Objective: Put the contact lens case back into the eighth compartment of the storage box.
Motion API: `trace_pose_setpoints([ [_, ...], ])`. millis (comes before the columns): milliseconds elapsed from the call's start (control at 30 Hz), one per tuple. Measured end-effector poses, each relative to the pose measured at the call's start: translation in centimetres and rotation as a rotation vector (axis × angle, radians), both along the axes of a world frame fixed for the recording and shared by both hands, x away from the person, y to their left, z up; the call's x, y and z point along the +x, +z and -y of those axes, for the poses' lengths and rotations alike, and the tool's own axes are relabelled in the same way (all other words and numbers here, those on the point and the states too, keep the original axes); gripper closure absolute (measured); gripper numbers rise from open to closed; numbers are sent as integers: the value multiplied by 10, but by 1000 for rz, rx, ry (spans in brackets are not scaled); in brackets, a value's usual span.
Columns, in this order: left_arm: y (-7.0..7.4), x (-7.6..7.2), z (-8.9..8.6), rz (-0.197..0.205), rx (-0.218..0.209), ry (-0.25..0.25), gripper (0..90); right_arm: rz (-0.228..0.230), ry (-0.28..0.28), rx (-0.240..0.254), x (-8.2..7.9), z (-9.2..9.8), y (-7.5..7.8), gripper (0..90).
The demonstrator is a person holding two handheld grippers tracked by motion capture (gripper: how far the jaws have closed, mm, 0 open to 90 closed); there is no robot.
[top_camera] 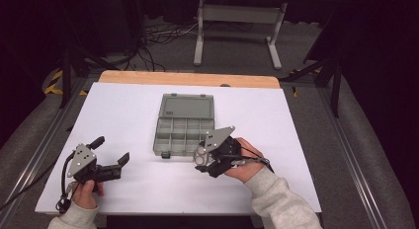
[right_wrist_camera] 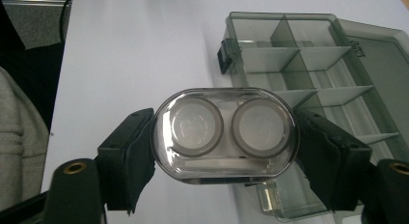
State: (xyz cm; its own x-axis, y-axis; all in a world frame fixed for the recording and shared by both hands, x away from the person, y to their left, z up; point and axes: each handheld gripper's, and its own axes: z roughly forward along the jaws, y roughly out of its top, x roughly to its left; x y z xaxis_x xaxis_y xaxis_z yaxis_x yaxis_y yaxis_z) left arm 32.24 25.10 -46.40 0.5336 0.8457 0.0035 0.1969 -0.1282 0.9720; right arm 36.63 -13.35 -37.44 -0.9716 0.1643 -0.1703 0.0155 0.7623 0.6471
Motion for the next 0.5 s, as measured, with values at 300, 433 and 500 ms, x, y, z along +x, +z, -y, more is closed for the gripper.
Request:
trace_pose_setpoints([
  [300, 0, 0, 0, 1, 1, 0, 2, 24, -33, 8, 10, 7, 11, 265],
  [433, 0, 0, 0, 0, 2, 1, 2, 26, -38, 14, 13, 8, 15, 265],
  [500, 0, 0, 0, 0, 1, -1, 2, 33, -44, 9, 17, 9, 16, 265],
])
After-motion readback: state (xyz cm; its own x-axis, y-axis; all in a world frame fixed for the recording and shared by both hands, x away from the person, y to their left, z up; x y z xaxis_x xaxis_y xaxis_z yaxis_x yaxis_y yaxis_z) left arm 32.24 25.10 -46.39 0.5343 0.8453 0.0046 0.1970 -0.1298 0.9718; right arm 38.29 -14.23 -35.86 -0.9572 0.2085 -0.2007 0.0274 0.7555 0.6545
